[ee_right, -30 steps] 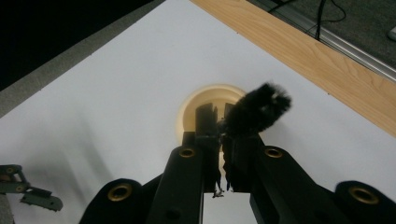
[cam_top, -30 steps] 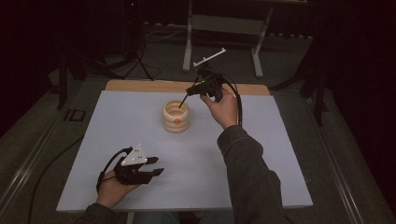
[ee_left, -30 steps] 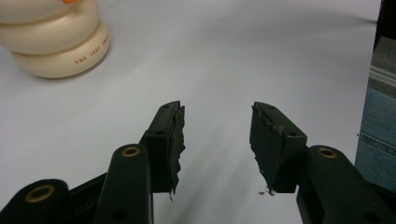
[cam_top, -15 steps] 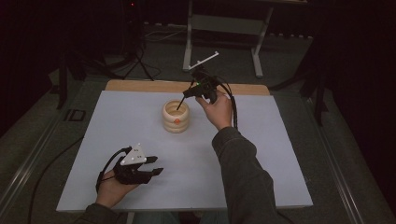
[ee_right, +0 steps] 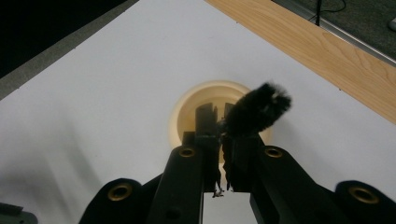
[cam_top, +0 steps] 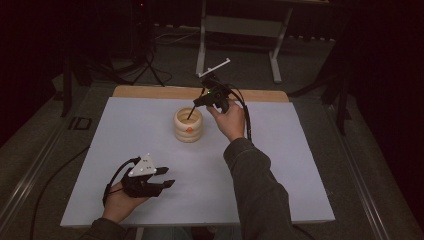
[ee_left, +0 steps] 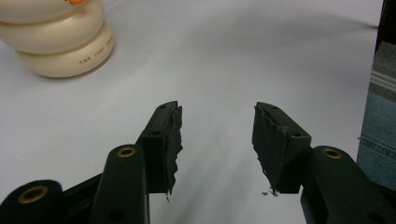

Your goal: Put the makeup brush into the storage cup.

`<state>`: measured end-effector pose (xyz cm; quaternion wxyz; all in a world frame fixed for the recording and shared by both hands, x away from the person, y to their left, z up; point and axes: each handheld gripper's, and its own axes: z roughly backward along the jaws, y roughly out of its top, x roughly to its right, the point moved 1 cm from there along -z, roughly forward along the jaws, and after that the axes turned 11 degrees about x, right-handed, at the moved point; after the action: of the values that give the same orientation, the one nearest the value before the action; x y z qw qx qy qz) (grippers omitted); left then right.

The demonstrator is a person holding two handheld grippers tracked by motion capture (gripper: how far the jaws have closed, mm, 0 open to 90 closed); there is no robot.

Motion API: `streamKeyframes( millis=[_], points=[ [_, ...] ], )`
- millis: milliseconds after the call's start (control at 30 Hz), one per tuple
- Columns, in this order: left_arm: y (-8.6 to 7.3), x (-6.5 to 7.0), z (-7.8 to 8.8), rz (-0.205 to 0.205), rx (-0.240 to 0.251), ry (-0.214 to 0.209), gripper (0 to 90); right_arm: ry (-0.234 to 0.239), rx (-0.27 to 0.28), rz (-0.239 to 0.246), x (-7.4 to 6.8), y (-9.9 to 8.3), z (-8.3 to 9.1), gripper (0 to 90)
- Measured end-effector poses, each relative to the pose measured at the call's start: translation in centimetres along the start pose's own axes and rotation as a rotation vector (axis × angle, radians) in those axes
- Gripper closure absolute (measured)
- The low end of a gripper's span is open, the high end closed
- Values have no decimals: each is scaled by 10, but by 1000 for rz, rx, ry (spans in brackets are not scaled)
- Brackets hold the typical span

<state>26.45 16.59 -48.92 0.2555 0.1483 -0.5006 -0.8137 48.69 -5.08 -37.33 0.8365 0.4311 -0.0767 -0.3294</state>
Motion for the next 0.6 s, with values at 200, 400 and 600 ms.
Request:
streamKeyframes(
  millis=[200, 400, 600],
  points=[
    [0, 0, 0, 1, 0, -1, 516, -9, -6, -1, 0, -1, -5, 851],
    [0, 0, 0, 2, 2, -2, 513, -19, -20, -2, -1, -3, -12, 851],
    [1, 0, 0, 2, 4, -1, 503, -22, -24, 0, -1, -5, -18, 851]
  ],
)
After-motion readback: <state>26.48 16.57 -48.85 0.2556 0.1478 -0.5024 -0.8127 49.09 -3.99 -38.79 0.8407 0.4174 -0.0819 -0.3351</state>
